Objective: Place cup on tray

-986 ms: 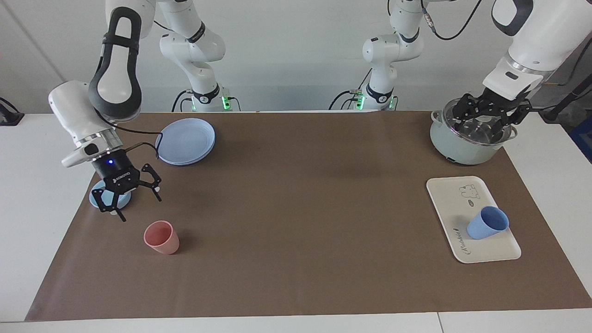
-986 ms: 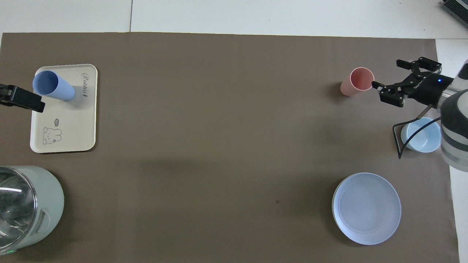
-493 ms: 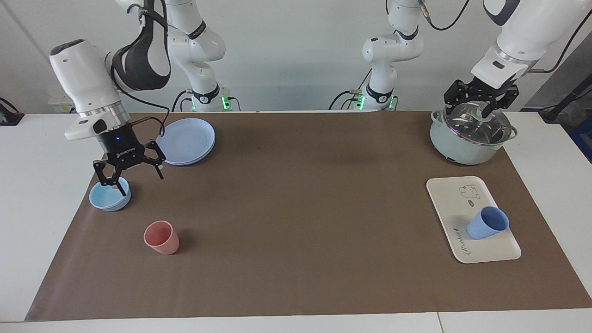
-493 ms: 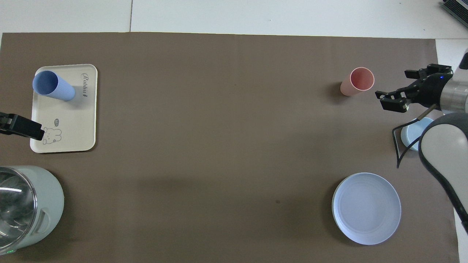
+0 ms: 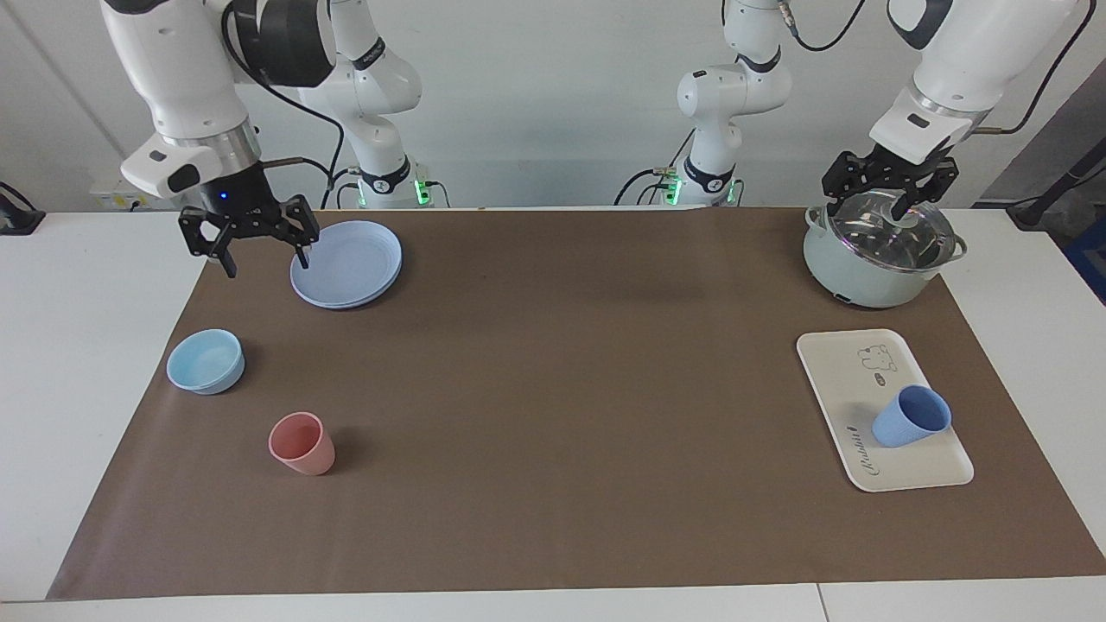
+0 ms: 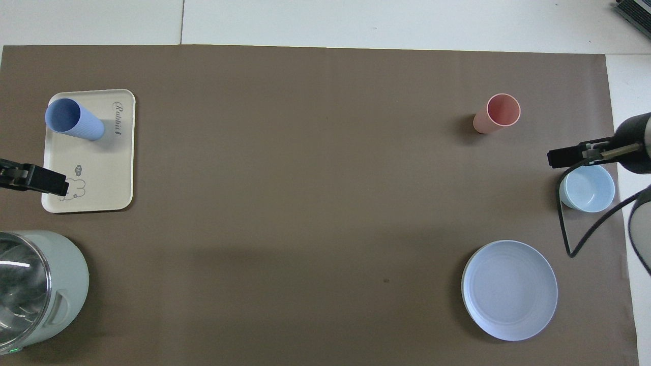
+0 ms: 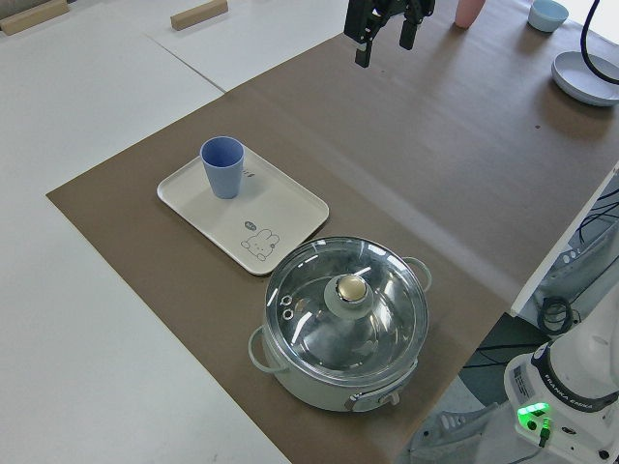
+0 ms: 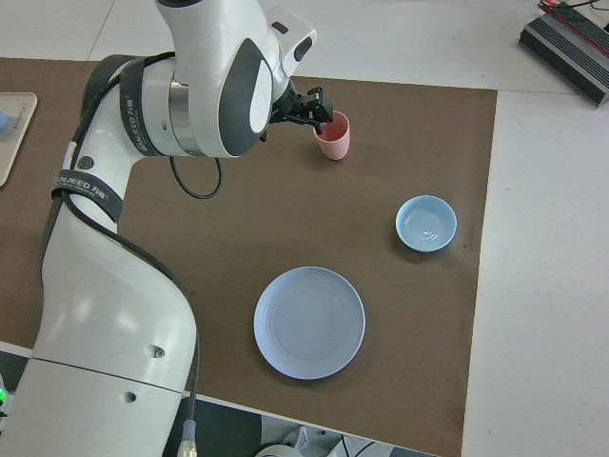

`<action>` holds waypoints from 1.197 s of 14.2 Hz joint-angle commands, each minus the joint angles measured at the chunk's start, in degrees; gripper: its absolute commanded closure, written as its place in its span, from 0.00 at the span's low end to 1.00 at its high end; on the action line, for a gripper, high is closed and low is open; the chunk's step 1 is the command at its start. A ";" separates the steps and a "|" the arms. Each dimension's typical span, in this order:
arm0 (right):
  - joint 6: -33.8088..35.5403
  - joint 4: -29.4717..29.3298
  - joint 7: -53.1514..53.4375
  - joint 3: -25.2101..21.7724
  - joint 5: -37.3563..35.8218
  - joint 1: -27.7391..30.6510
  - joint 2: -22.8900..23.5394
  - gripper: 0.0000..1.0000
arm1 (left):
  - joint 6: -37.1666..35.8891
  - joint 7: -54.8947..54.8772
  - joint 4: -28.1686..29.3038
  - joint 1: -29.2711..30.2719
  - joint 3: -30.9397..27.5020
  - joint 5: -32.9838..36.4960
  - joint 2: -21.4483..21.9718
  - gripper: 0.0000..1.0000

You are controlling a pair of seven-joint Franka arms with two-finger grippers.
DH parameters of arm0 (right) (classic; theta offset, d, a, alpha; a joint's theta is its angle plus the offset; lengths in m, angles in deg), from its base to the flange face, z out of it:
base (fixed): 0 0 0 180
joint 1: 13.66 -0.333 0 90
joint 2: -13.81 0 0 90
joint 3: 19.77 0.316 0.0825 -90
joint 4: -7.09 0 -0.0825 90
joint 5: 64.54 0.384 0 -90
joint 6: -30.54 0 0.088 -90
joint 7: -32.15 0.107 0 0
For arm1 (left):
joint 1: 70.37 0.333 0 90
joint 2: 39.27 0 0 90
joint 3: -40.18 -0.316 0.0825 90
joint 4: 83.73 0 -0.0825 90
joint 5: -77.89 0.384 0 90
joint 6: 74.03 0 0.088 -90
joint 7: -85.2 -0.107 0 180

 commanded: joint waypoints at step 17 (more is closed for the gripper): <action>9.80 -2.52 7.71 0.71 -0.14 -0.55 -1.08 0.00 | 3.85 3.16 -2.89 -1.13 -0.24 -2.23 -4.13 0.00</action>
